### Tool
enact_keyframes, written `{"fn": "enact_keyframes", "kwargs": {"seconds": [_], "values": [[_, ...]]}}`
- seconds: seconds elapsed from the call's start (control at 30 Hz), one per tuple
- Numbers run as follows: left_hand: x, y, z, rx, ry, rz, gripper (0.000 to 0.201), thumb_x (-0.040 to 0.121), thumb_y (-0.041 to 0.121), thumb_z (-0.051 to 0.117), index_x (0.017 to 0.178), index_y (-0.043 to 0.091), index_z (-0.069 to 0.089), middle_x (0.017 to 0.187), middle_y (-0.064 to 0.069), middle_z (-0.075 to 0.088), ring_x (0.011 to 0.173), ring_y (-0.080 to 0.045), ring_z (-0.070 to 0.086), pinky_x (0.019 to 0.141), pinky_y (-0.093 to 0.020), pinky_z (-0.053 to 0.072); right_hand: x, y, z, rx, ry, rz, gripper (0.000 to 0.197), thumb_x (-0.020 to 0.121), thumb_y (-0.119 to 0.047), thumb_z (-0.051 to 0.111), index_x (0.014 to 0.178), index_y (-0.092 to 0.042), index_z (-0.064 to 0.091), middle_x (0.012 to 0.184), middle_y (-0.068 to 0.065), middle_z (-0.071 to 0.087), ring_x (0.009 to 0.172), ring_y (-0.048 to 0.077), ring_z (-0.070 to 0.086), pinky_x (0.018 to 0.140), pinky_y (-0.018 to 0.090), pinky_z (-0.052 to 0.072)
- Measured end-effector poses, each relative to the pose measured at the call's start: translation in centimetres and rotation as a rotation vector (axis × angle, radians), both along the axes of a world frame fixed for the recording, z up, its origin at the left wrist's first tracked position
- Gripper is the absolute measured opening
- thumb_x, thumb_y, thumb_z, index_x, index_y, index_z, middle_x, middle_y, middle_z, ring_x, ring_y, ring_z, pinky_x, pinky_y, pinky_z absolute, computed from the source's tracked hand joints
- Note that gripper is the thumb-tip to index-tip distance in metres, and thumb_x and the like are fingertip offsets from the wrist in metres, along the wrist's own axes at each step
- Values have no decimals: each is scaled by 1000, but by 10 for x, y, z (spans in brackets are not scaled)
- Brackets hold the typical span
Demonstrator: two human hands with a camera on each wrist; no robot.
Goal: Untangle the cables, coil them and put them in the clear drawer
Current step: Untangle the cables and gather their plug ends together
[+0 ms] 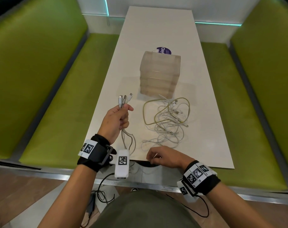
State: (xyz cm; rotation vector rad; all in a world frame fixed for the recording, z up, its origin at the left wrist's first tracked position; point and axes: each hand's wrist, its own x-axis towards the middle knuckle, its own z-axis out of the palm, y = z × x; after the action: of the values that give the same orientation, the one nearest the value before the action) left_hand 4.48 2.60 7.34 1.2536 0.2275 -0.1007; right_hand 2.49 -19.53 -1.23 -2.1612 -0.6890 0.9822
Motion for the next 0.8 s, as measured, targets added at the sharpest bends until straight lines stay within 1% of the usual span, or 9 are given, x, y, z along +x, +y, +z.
{"fn": "enact_keyframes", "kwargs": {"seconds": [0.07,0.17,0.3,0.4,0.53,0.6,0.7,0.73,0.8], "values": [[0,-1,1,-5,3,4,27,100,17,42,82,9,59,55,8,26,46,-8,19,43,-20,17,3,-3,1,10,-8,-48,14,90,-16,59,103,-18,63,103,1,65,91,14,63,83,28,52],[0,-2,1,-19,4,13,27,100,17,42,81,10,59,55,7,26,46,-7,20,42,-19,17,9,-7,5,82,-17,-189,11,91,-12,57,94,-21,62,93,-4,64,74,9,62,67,24,52],[1,-4,0,-18,2,6,27,100,17,42,81,10,59,55,7,26,45,-7,21,41,-18,20,23,-13,11,150,-199,-434,12,89,-11,59,89,-23,63,91,-6,63,69,12,58,67,23,46],[1,-5,0,-8,5,-3,27,100,18,42,81,10,59,54,8,27,45,-7,20,41,-18,19,39,-23,18,191,-381,-684,10,89,-7,58,94,-15,64,92,-3,62,73,9,57,67,17,45],[-1,-6,1,-3,7,-13,27,100,18,42,81,9,59,53,9,28,46,-7,19,43,-19,18,63,-50,15,65,-565,-910,18,90,-2,52,102,-10,62,103,6,56,89,20,57,78,29,47],[-1,-7,0,-5,7,-15,26,100,18,42,81,9,58,53,9,27,46,-7,20,42,-19,18,76,-67,5,-85,-491,-956,22,89,0,50,108,-7,60,113,14,55,98,27,57,83,33,45],[-1,-10,0,-4,7,-20,26,100,18,43,81,9,58,53,9,27,46,-7,20,41,-18,20,88,-83,-10,-307,-284,-902,31,87,-12,61,117,-4,54,120,20,55,105,35,57,87,38,44],[-1,-10,-1,-3,6,-23,26,100,18,43,81,9,58,53,9,27,46,-7,20,42,-18,19,90,-85,-15,-341,-257,-872,34,86,-16,63,116,-4,55,118,20,56,104,35,57,86,38,45],[-1,-12,-1,2,6,-29,26,100,18,43,81,9,58,53,9,27,46,-7,20,42,-19,18,89,-85,-21,-348,-269,-836,26,85,-16,64,108,-5,60,112,19,59,99,33,58,80,35,45]]}}
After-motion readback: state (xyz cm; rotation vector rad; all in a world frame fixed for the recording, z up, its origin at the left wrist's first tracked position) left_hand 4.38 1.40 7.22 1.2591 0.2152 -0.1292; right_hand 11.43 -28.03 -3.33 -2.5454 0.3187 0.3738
